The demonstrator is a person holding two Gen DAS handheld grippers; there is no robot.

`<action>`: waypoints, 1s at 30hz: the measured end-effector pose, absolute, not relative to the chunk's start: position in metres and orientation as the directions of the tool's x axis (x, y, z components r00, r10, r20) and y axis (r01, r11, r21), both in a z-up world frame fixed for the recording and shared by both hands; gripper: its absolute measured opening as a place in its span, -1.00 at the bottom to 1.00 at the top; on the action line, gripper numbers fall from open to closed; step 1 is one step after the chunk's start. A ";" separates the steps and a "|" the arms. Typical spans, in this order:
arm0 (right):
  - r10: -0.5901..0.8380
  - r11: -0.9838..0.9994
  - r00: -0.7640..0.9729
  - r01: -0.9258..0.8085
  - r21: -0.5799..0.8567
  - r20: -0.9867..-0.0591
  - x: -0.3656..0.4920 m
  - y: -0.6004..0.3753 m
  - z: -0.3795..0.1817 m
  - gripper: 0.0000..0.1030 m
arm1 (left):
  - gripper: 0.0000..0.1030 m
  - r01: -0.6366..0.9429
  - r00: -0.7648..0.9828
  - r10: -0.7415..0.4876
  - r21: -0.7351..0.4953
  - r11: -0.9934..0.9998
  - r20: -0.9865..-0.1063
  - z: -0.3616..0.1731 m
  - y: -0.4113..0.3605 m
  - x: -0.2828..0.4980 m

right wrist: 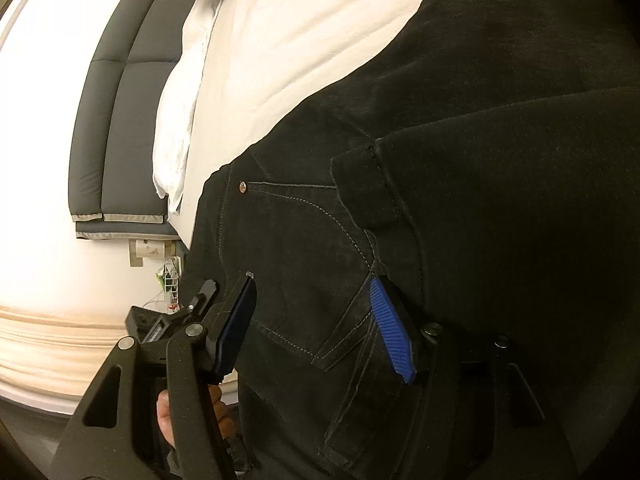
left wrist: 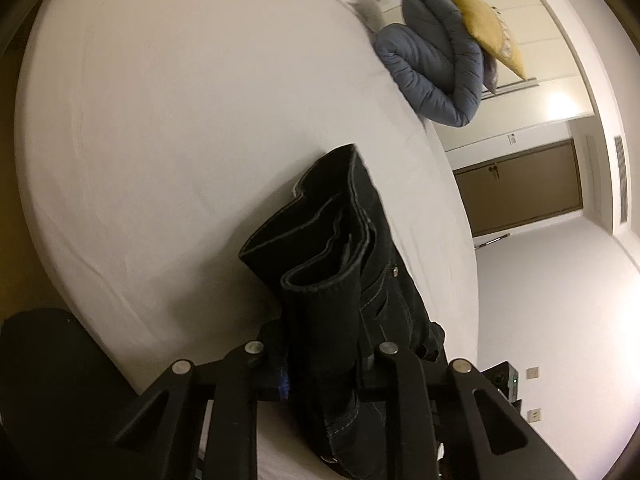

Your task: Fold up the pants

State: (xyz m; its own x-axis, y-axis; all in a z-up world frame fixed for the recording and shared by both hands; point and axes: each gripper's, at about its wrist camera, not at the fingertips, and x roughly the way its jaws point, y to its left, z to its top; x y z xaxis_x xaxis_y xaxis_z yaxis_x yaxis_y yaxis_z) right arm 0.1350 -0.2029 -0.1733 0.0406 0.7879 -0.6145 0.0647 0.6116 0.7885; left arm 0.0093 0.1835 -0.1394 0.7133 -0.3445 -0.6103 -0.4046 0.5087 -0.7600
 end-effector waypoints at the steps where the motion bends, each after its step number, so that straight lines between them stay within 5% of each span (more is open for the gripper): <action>1: 0.787 0.613 0.042 0.064 0.787 -0.616 0.135 -0.203 -0.174 0.13 | -0.58 -0.401 0.716 -0.339 -0.756 0.517 -0.611 -0.136 0.182 0.010; 11: 0.804 0.587 0.066 0.070 0.807 -0.591 0.132 -0.209 -0.175 0.13 | -0.69 -0.226 0.758 -0.285 -0.646 0.730 -0.587 -0.054 0.128 0.035; 16: 0.811 0.558 0.187 0.038 0.829 -0.555 0.138 -0.267 -0.131 0.14 | -0.69 0.037 0.744 -0.303 -0.416 0.908 -0.596 -0.005 0.012 0.049; 19: 0.826 0.510 0.254 0.046 0.859 -0.504 0.142 -0.320 -0.111 0.15 | -0.69 0.207 0.700 -0.318 -0.244 0.947 -0.640 -0.015 -0.075 0.049; 23: 0.833 0.481 0.288 0.040 0.876 -0.471 0.131 -0.369 -0.099 0.44 | -0.70 0.320 0.623 -0.305 -0.121 0.940 -0.720 -0.050 -0.145 0.042; 30: 0.807 0.537 0.257 0.054 0.842 -0.531 0.095 -0.399 -0.120 0.51 | -0.71 0.443 0.626 -0.211 0.119 0.889 -0.751 -0.069 -0.202 0.021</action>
State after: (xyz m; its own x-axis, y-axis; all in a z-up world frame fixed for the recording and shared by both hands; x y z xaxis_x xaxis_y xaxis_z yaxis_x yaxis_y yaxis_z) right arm 0.0946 -0.3993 -0.1202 0.2570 0.8075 -0.5310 0.0542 0.5365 0.8421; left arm 0.0209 -0.2015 -0.0687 0.6261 -0.2112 -0.7506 0.4430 0.8885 0.1195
